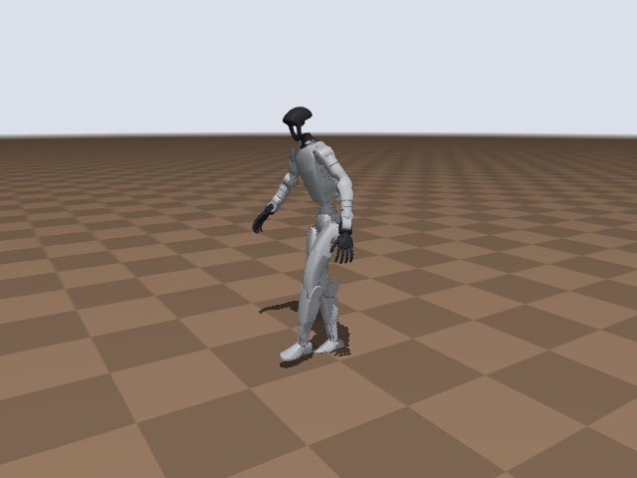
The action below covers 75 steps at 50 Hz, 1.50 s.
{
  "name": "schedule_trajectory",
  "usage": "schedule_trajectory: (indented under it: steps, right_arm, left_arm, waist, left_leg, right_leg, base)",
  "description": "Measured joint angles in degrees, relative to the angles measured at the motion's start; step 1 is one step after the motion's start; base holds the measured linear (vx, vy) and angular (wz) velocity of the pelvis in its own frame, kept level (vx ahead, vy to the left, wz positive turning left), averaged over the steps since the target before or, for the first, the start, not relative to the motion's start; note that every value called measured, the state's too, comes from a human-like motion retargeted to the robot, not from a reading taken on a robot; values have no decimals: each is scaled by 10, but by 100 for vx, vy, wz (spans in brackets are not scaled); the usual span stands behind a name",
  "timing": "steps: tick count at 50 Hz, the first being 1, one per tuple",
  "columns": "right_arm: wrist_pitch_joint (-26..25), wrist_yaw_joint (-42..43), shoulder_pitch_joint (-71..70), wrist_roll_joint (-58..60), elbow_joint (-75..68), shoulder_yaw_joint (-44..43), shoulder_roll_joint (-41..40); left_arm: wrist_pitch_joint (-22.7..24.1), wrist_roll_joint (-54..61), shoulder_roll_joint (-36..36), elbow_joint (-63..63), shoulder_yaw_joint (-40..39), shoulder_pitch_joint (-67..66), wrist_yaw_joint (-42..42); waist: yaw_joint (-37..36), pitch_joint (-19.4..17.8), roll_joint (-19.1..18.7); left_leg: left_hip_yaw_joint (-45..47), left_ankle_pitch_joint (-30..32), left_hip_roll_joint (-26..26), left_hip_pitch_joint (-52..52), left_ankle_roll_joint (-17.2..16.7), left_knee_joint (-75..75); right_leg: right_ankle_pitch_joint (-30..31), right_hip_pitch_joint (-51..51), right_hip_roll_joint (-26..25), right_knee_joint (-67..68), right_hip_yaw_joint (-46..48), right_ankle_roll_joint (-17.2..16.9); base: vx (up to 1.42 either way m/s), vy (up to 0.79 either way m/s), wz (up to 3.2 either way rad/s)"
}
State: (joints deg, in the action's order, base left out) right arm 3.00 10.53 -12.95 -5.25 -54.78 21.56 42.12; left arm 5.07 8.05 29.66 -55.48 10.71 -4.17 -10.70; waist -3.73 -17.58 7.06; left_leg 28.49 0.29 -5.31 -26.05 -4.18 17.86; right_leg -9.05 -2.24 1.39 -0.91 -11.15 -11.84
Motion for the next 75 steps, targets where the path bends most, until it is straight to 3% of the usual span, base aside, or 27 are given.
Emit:
schedule_trajectory:
  steps: [10,13,15,17,20,23,25,29,32,35,38,43,49,53,58,60,62,65,70,75]
  right_arm:
    - [-3,-47,-124,-4,105,35,68]
    - [-2,-75,-146,9,133,66,92]
    - [9,-102,-157,11,151,86,103]
    - [10,-95,-173,5,160,123,109]
    - [21,-84,-175,-33,159,144,83]
    - [33,-52,-150,-79,149,124,45]
    - [40,-29,-128,-105,138,95,23]
    - [43,-16,-71,-114,117,20,18]
    - [45,-35,-17,-91,97,-47,30]
    - [45,-42,29,-60,71,-106,46]
    - [39,-14,54,-40,39,-146,67]
    - [30,51,85,-37,-7,-205,99]
    - [6,67,142,-57,-40,-288,94]
    - [1,45,202,-60,-39,-338,68]
    - [14,37,266,-71,-16,-368,6]
    - [17,39,271,-62,-23,-353,-15]
    - [12,32,260,-44,-35,-327,-27]
    - [2,10,243,-32,-34,-296,-44]
    - [2,-10,245,-38,25,-267,-69]
    - [4,-4,200,-34,59,-202,-47]
  left_arm:
    - [2,73,-53,-42,-70,-57,9]
    - [0,70,-52,-44,-95,-74,17]
    - [3,-3,-38,-46,-119,-95,53]
    - [-2,-1,-9,-37,-140,-102,41]
    - [3,-69,58,-40,-183,-116,56]
    - [1,-50,113,-55,-224,-109,35]
    - [-5,-4,135,-64,-242,-97,11]
    - [-12,21,142,-65,-252,-85,6]
    - [-10,-44,165,-63,-238,-93,17]
    - [-7,-119,204,-70,-220,-87,-3]
    - [-5,-123,238,-79,-218,-71,-52]
    - [12,-51,275,-87,-217,-46,-120]
    - [27,59,290,-73,-219,8,-127]
    - [37,92,251,-3,-224,-4,-95]
    - [22,-20,196,111,-217,-48,-31]
    - [13,-95,172,130,-192,-55,-15]
    - [2,-153,144,134,-149,-54,-4]
    - [-5,-191,108,124,-78,-44,27]
    - [-7,-154,76,104,-31,-26,86]
    - [-3,-86,56,86,-59,-24,44]
  waist:
    - [-74,35,2]
    - [-128,38,12]
    - [-167,31,23]
    - [-234,22,60]
    - [-303,7,129]
    - [-342,-8,177]
    - [-351,-22,177]
    - [-313,-16,109]
    - [-273,15,52]
    - [-230,46,28]
    - [-172,59,10]
    - [-70,47,-36]
    - [28,28,-55]
    - [61,37,-62]
    - [65,51,-67]
    - [66,51,-69]
    - [81,50,-62]
    - [110,54,-40]
    - [94,68,-18]
    - [46,55,-11]
  left_leg:
    - [216,-61,-101,103,14,-23]
    - [181,-53,-117,111,23,-51]
    - [131,-62,-102,103,44,-29]
    - [96,-82,-109,113,24,-91]
    - [134,-137,-79,115,39,-91]
    - [157,-129,-46,125,19,-103]
    - [151,-108,-26,155,-12,-136]
    - [127,-103,45,212,-44,-160]
    - [103,-109,114,232,-63,-153]
    - [76,-98,148,223,-67,-164]
    - [41,-87,162,204,-67,-174]
    - [-26,-67,186,196,-79,-183]
    - [-100,-41,198,205,-98,-210]
    - [-130,-26,217,221,-108,-206]
    - [-148,-1,280,215,-108,-124]
    - [-137,28,309,205,-89,-67]
    - [-124,32,317,175,-48,16]
    - [-120,-20,290,112,2,137]
    - [-41,0,214,68,-28,134]
    - [117,-5,122,76,-35,10]
  right_leg:
    - [26,-32,-111,-20,-54,-10]
    - [40,-35,-145,-15,-86,-15]
    - [47,-50,-167,-10,-112,-12]
    - [55,-55,-176,-19,-158,-19]
    - [12,-66,-176,-26,-197,-9]
    - [-59,-66,-148,-14,-79,8]
    - [-85,-83,-119,2,57,23]
    - [-80,-142,-67,46,307,76]
    - [-99,-123,-28,148,355,116]
    - [-110,-16,24,290,300,99]
    - [-98,72,69,328,229,62]
    - [-42,104,152,206,180,31]
    - [-25,99,209,35,29,-11]
    - [-24,78,207,8,35,-24]
    - [-90,51,168,64,79,20]
    - [-108,36,143,85,77,29]
    - [-108,14,131,93,85,45]
    - [-106,-15,125,92,106,52]
    - [-96,-33,89,66,109,61]
    - [-79,-39,38,38,81,51]
  base:
    - [19,-40,-57]
    - [20,-48,-107]
    - [24,-55,-155]
    - [28,-61,-200]
    - [34,-65,-153]
    - [29,-58,-88]
    - [25,-47,-46]
    - [27,-37,5]
    - [29,-32,38]
    - [22,-31,72]
    - [17,-33,108]
    - [16,-40,129]
    - [18,-54,130]
    - [19,-63,75]
    - [17,-79,21]
    - [15,-81,8]
    - [12,-75,42]
    - [8,-67,61]
    - [4,-58,-1]
    - [2,-49,-61]
